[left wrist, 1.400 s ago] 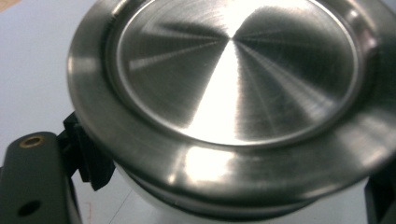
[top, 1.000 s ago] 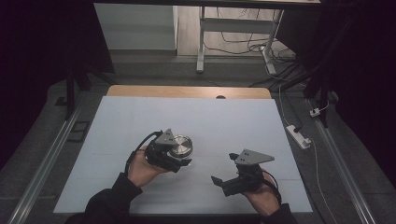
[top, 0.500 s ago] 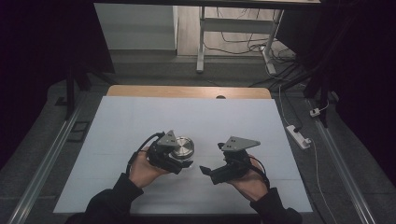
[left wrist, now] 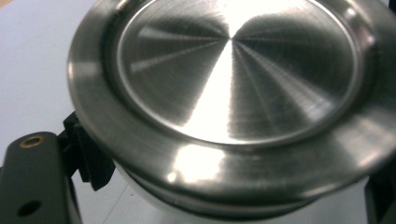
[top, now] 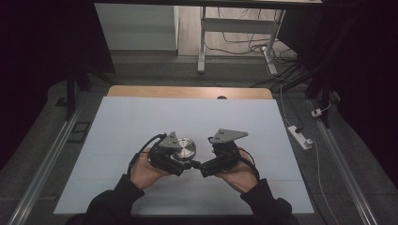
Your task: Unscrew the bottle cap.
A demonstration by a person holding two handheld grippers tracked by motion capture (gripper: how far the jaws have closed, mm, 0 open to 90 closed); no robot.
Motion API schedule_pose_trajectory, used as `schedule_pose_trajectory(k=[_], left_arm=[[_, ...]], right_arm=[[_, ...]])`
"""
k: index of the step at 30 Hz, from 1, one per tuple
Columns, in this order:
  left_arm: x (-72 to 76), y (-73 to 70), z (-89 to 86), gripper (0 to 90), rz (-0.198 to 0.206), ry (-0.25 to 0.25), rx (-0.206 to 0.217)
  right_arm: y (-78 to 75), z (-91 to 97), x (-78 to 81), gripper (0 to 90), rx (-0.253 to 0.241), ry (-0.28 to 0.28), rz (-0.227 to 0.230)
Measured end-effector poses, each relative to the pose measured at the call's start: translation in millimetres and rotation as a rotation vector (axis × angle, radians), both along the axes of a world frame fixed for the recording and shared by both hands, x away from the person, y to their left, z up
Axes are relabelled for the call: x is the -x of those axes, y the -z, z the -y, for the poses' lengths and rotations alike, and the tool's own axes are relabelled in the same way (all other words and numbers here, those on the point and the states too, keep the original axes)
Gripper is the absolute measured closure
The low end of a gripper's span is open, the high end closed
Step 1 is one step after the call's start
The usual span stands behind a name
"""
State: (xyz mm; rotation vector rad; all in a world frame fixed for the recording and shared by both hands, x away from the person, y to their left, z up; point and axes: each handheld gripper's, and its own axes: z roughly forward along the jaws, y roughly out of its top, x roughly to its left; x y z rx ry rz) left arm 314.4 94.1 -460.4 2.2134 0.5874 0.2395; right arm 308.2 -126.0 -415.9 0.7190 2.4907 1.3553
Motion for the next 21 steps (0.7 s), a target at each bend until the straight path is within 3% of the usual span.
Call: schedule_pose_trajectory(k=[12,19,21], left_arm=[[0.6,0.8,3.2,15.8,0.000,0.005,-0.023],[1.4,0.1,4.1,15.8,-0.004,0.014,-0.022],[1.2,0.3,3.8,15.8,-0.008,0.016,-0.021]], right_arm=[[-0.3,-28.8,-9.9,0.0,-0.015,-0.019,-0.022],[5.1,-38.0,-12.4,11.8,0.004,-0.049,-0.016],[5.2,-38.0,-11.7,18.5,-0.013,-0.073,-0.018]])
